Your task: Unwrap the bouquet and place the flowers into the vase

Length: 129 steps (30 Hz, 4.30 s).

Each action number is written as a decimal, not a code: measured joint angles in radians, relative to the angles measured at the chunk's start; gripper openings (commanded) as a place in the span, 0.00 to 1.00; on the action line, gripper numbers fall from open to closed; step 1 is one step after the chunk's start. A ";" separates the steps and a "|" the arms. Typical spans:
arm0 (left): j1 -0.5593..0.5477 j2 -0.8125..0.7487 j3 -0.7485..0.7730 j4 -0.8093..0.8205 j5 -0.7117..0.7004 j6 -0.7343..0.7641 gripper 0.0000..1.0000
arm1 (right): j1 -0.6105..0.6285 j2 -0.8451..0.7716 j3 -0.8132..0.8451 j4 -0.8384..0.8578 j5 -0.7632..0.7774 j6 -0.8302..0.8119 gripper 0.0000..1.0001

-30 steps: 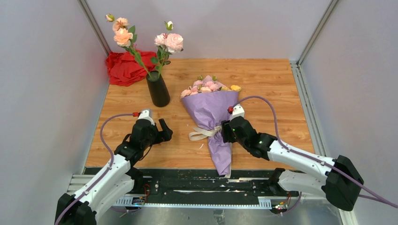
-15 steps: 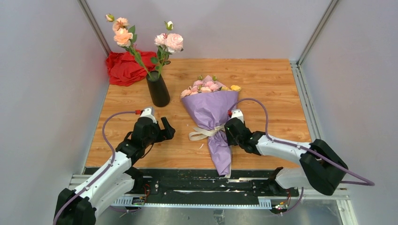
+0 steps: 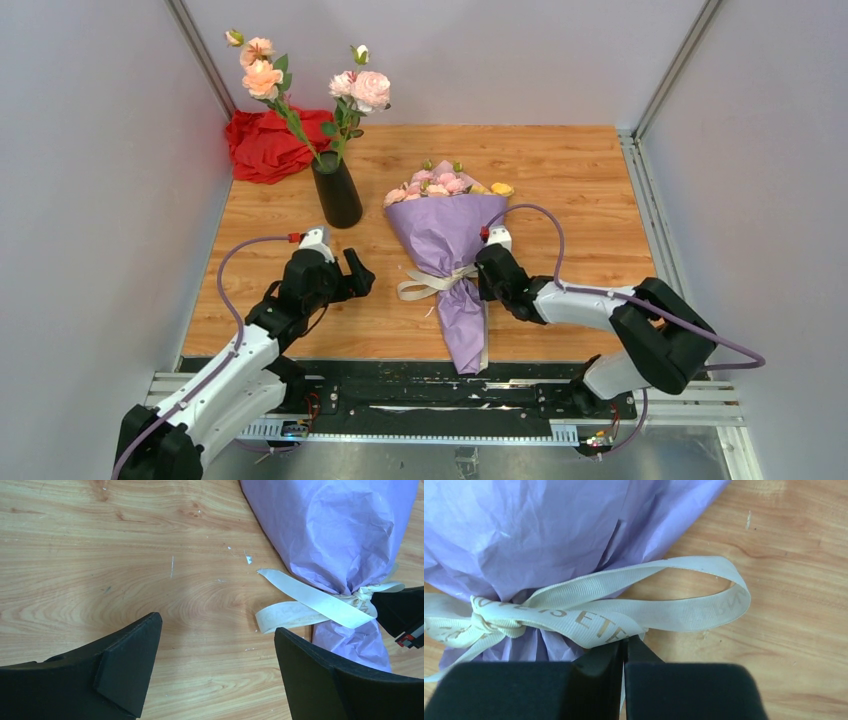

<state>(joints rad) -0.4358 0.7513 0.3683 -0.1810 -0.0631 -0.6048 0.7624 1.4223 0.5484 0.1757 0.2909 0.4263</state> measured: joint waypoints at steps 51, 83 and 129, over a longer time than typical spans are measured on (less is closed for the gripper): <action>-0.097 0.162 0.032 0.064 0.000 0.019 0.89 | -0.063 -0.037 0.114 -0.134 -0.082 -0.087 0.00; -0.322 0.682 0.439 0.214 0.025 -0.015 0.89 | -0.079 -0.275 0.050 -0.269 -0.077 -0.113 0.10; -0.349 0.909 0.572 0.293 0.123 -0.039 0.89 | -0.283 -0.122 0.080 -0.173 -0.107 -0.141 0.00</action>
<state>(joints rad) -0.7853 1.6608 0.9401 0.1123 0.0601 -0.6434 0.4797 1.3003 0.6289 0.0025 0.1837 0.2852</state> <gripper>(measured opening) 0.895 0.006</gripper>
